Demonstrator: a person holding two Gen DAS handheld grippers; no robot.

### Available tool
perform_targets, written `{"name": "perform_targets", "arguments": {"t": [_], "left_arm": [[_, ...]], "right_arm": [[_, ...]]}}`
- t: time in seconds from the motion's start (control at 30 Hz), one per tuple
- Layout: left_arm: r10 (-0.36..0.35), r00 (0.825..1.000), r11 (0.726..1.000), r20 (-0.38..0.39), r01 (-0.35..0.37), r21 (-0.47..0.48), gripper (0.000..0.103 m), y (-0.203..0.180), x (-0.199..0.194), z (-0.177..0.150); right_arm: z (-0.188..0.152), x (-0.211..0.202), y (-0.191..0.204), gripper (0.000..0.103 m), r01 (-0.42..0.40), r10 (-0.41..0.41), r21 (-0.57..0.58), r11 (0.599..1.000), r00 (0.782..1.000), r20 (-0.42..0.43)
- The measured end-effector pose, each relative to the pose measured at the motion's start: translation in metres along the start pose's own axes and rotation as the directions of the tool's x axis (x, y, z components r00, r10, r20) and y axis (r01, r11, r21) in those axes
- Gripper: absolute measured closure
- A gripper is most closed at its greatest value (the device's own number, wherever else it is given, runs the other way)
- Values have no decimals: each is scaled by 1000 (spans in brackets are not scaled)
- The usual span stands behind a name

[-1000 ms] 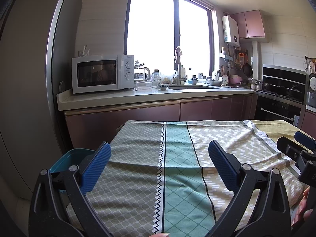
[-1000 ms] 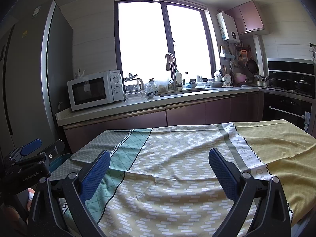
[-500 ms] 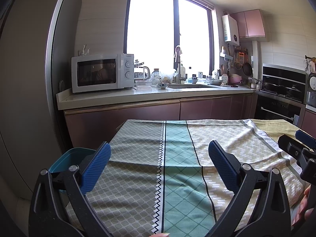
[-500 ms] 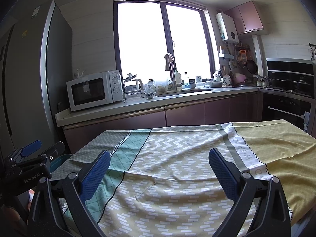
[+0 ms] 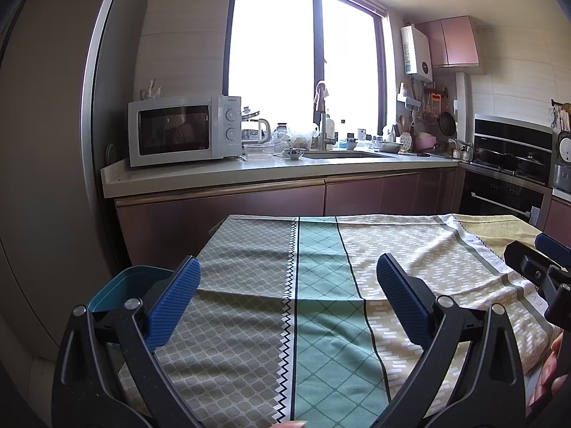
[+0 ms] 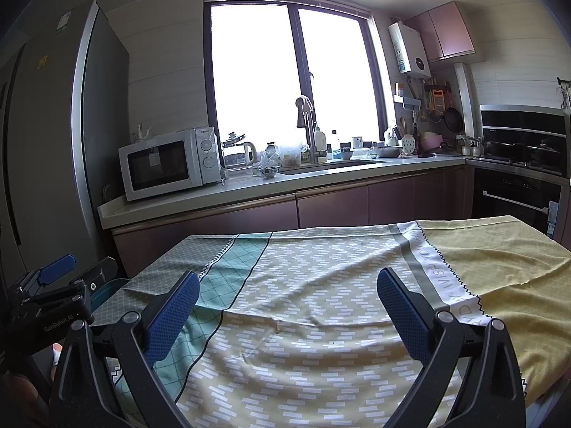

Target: Collect trash

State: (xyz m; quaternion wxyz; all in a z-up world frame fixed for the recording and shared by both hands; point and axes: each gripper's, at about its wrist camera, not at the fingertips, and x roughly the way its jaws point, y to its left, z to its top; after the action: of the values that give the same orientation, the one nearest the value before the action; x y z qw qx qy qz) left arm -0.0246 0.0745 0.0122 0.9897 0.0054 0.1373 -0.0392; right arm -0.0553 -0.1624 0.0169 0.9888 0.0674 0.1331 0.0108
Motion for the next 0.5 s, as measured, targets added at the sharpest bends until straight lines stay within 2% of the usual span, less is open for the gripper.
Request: {"name": "perform_targets", "arguments": {"t": [0.5], "left_arm": [[0,1000,1000,-1,0,0,6,0,0,1]], "right_arm": [[1,-1,1,7,7,-7,2,1000,1000,6]]}}
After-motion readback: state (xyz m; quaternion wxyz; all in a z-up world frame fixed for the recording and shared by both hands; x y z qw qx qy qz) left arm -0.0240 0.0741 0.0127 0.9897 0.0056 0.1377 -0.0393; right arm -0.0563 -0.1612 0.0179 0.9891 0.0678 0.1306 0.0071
